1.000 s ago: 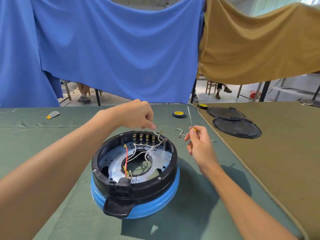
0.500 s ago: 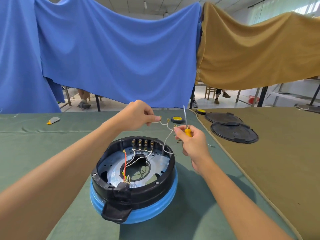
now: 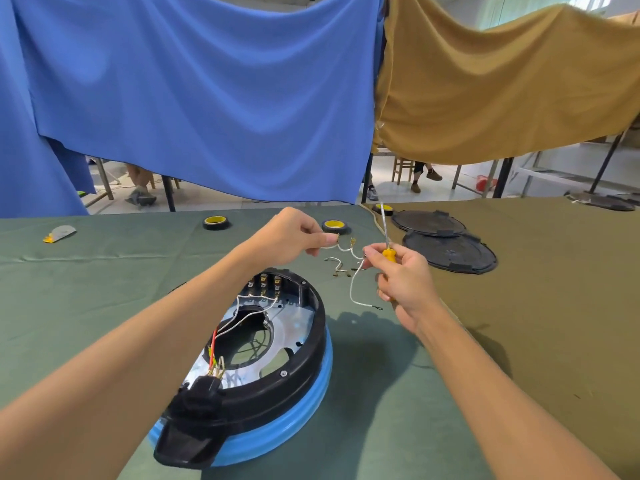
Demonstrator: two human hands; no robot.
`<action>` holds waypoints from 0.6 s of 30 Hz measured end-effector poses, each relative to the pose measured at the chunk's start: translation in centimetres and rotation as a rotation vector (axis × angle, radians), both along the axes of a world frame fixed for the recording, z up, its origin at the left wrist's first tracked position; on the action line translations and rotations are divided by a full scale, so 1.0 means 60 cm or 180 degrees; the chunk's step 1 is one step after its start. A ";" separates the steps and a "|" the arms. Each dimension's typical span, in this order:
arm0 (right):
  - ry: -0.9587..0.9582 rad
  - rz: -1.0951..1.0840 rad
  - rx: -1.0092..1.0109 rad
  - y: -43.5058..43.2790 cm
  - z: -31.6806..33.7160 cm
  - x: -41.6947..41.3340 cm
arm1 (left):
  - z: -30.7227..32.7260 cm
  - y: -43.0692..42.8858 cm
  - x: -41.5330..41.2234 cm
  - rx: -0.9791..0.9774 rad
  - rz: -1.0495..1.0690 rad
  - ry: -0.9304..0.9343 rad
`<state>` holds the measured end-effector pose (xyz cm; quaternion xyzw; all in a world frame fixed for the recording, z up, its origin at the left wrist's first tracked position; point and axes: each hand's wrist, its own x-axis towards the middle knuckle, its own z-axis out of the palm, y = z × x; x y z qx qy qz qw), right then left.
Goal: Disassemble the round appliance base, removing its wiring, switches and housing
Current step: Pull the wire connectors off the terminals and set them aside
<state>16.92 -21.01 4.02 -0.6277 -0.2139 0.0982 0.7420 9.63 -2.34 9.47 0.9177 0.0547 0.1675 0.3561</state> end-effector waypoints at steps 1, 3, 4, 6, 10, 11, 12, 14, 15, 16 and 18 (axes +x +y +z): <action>0.0005 0.0031 -0.0047 -0.002 -0.003 0.005 | -0.004 -0.001 0.007 -0.0038 -0.0042 0.0018; 0.0029 -0.0074 -0.0168 -0.005 -0.011 0.019 | -0.017 0.000 0.016 0.0028 -0.0084 0.0091; 0.0078 -0.0210 -0.0245 -0.005 -0.015 0.028 | -0.025 0.004 0.019 0.0181 -0.0067 0.0158; 0.0241 -0.0539 -0.0453 -0.005 -0.027 0.049 | -0.038 0.014 0.017 0.0619 0.0039 0.0345; 0.0514 -0.0957 -0.0769 0.006 -0.057 0.085 | -0.066 0.040 0.011 0.1754 0.0475 0.0747; 0.0480 -0.1032 -0.0877 0.010 -0.063 0.092 | -0.070 0.044 0.011 0.1814 0.0530 0.0776; 0.0418 -0.1095 -0.0998 0.014 -0.069 0.099 | -0.074 0.047 0.011 0.1784 0.0551 0.0792; 0.0213 -0.1167 -0.1319 0.021 -0.074 0.111 | -0.075 0.050 0.012 0.1751 0.0510 0.0835; 0.0053 -0.1199 -0.1575 0.024 -0.074 0.115 | -0.073 0.051 0.012 0.1776 0.0469 0.0869; -0.0150 -0.1258 -0.1905 0.027 -0.075 0.118 | -0.070 0.051 0.011 0.1778 0.0425 0.0902; -0.0586 -0.1449 -0.2635 0.028 -0.075 0.120 | -0.063 0.055 0.007 0.1632 0.0326 0.0932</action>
